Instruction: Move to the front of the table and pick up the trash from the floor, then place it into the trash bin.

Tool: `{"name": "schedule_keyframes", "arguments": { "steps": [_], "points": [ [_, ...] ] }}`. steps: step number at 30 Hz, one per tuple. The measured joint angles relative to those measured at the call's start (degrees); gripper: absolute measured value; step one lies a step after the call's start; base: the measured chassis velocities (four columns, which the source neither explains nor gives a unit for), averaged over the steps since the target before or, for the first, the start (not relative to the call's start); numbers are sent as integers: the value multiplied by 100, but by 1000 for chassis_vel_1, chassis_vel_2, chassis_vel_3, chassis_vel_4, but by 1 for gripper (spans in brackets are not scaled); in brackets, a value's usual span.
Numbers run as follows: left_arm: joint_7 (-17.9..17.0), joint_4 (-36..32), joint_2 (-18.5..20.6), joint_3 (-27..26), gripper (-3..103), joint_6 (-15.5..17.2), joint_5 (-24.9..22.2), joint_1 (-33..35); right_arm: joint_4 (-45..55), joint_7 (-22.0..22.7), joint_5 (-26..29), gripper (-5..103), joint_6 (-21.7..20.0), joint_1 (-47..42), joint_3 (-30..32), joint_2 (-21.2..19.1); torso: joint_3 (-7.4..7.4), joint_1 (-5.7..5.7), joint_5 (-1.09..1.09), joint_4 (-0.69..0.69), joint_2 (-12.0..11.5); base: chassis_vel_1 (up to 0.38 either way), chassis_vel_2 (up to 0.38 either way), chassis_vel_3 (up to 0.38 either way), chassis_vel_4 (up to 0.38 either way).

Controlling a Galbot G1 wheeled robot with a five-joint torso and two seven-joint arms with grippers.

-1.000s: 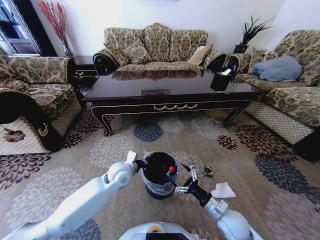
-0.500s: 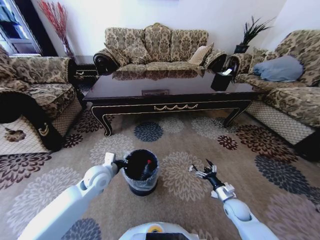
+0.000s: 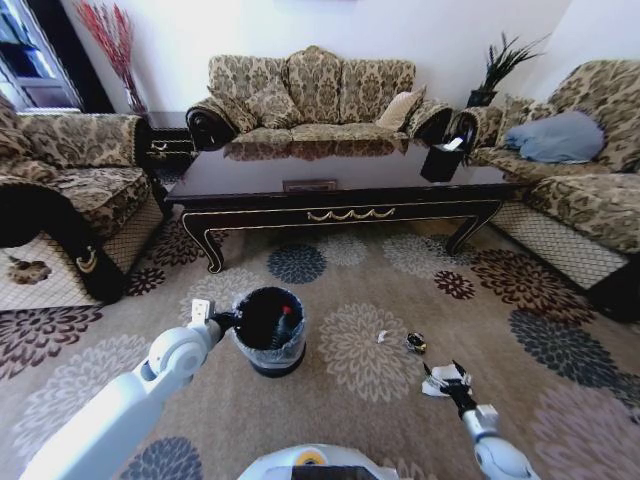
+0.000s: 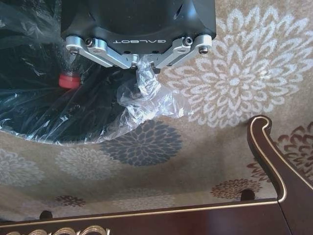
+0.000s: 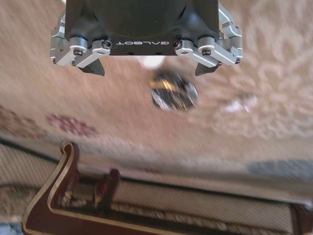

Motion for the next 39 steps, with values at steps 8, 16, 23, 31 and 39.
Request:
{"name": "schedule_keyframes", "arguments": {
  "steps": [8, 16, 23, 31, 39],
  "points": [
    [-39, -15, -67, 171, 4, 12, 14, -31, -769, -216, -32, 103, 49, 372, -216, 45, 0, 0, 1, 1, 0, 0, 0, 0, 0],
    [-62, -62, -66, 260, 4, 32, 26, -53, -1372, -257, 17, 80, -29, 872, -366, 45, 0, 0, 0, 1, 0, 0, 0, 0, 0],
    [-80, -96, -64, 288, 4, 41, 37, -13, -1483, -258, 34, 57, -17, 874, -370, 60, 0, 0, 0, 0, 0, 0, 0, 0, 0],
    [-127, -162, -130, 408, 4, 55, 100, 19, -1270, -219, 44, 24, 5, 673, -331, 91, 0, 0, 0, 0, 0, 0, 0, 0, 0],
    [-136, -226, -206, 541, 4, 67, 162, 34, -325, -132, 88, 1, -94, 285, -191, 39, 0, 0, 0, 1, 0, 0, 0, 0, 0]
  ]
}}
